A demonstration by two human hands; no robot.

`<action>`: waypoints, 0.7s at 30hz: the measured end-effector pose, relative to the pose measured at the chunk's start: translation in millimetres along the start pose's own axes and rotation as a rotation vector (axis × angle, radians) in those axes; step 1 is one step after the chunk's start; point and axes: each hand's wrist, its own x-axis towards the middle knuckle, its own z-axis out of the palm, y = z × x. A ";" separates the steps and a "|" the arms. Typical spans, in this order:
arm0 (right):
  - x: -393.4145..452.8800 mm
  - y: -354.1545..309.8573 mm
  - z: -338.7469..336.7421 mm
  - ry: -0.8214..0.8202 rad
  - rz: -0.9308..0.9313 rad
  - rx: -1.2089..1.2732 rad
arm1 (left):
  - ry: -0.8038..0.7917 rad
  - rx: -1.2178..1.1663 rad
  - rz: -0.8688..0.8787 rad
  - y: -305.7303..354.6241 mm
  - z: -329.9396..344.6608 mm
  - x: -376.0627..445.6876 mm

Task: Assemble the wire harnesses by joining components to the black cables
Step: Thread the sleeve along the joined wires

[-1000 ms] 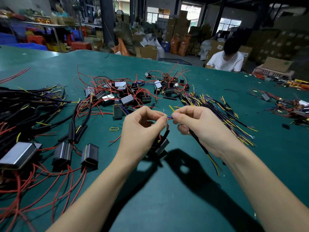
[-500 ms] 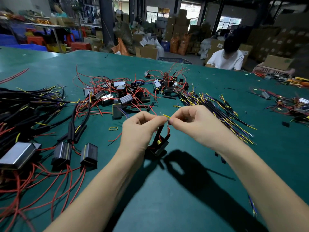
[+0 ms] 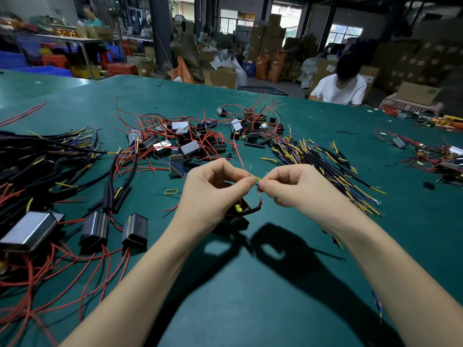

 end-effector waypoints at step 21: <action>1.2 4.6 7.0 0.130 -0.188 0.101 | 0.051 0.078 -0.047 -1.7 3.3 0.0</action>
